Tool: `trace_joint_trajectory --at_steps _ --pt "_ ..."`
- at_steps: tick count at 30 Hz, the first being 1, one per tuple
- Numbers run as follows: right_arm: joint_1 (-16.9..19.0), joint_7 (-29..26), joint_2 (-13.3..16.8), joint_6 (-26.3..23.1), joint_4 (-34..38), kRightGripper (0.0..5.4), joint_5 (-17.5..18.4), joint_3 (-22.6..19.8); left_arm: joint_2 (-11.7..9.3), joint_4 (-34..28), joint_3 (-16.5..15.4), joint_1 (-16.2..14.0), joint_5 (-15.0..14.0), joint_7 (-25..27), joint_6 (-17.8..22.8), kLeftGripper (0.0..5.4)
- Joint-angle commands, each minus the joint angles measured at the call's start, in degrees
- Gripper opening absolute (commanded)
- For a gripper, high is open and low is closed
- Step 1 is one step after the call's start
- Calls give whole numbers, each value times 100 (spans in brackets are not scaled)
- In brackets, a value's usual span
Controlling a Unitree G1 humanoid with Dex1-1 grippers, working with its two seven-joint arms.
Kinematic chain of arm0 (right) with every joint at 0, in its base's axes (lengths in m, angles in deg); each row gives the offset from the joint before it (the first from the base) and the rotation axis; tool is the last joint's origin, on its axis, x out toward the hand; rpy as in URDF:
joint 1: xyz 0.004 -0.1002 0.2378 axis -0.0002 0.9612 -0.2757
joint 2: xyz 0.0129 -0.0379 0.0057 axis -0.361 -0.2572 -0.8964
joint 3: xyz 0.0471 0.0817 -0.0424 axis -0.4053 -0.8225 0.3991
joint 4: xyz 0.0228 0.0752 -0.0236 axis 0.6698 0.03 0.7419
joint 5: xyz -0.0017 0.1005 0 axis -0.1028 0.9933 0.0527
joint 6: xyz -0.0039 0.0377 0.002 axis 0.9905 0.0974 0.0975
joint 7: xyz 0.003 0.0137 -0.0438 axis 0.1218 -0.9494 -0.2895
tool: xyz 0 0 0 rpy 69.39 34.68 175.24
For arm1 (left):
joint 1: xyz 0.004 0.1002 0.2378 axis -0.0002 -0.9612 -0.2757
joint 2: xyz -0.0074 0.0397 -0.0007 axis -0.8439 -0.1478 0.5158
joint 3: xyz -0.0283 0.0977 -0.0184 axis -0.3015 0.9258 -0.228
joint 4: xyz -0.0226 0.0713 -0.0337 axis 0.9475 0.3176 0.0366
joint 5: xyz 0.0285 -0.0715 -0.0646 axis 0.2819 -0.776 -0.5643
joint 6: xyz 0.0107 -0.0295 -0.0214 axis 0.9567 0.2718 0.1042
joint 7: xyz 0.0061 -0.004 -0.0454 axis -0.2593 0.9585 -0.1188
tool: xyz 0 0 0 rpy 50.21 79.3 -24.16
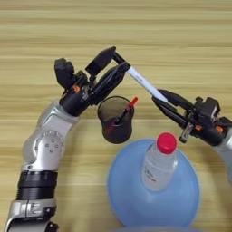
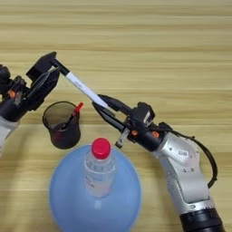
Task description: Move the objects on the table
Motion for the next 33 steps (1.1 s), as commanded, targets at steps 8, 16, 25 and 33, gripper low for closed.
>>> trace_joint_trajectory --at_steps 8,16,25,33 --pt "-51 -19 54 -102 201 76 -13 73 27 -118 153 -44 10 136 111 481" --pt "-42 -14 50 -119 244 76 -5 88 20 -153 188 -79 42 158 103 406" --pt "-40 -11 41 -133 240 76 -5 71 27 -126 206 -69 78 174 64 327" --pt "-44 -11 37 -129 239 76 2 61 27 -52 213 -59 123 249 19 252"
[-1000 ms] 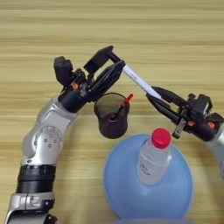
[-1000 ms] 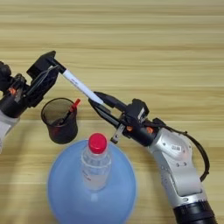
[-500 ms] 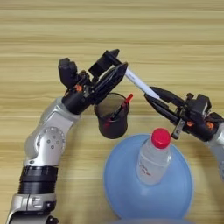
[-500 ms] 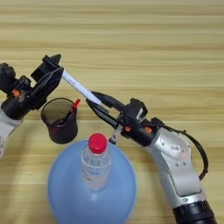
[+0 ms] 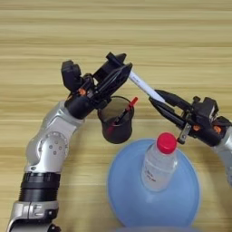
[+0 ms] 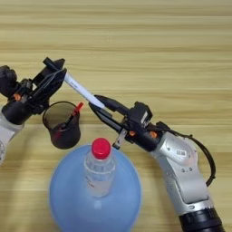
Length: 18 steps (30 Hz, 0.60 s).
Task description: Move the objects on the table
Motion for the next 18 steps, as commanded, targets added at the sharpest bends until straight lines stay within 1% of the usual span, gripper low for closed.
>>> trace_joint_trajectory --at_steps 1,3,9,10,18 --pt "-44 -18 32 -28 68 76 6 -11 -24 38 29 -2 87 77 -31 241" --pt "-47 -23 30 -29 67 76 13 -11 -28 52 29 -3 94 95 -42 228" --pt "-43 -20 31 -47 84 76 35 -24 -43 75 15 -25 104 142 -74 166" --pt "-41 -20 31 -46 81 76 35 -26 -44 80 11 -28 105 147 -79 144" --pt "-63 -2 3 -52 44 76 40 -40 -90 75 -47 -45 87 229 -89 79"
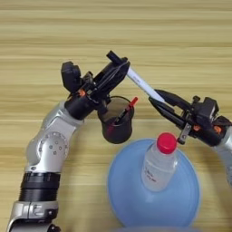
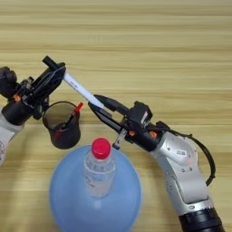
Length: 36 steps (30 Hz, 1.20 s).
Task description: Move the objects on the table
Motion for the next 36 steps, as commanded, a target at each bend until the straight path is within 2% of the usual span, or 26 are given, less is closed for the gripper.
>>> trace_joint_trajectory --at_steps 1,10,11,13,17,19,20,25,36 --pt "-65 20 2 -47 -11 76 30 -42 -89 -34 -32 -46 59 82 -34 77" --pt "-61 3 -4 -89 -37 76 41 -28 -101 -120 -49 -48 55 30 -13 74" --pt "-60 -1 -5 -95 -45 113 38 -24 -101 -115 -55 -45 56 22 -15 74" --pt "-58 -4 -8 -113 -47 125 43 -13 -104 -88 -82 -30 65 -4 -32 73" --pt "-61 -2 -9 -132 -48 189 50 -6 -94 -57 -94 -11 85 -27 -55 66" --pt "-62 1 -11 -144 -41 199 53 -6 -80 -34 -91 10 103 -35 -76 66" --pt "-61 2 -12 -148 -39 234 51 -5 -76 -28 -90 16 107 -36 -81 66" --pt "-43 25 -21 -180 -25 297 39 -22 -78 64 -81 6 323 -81 -262 66" --pt "-178 618 -323 132 -468 436 -64 -443 -108 150 -8 -37 645 -49 -543 66"
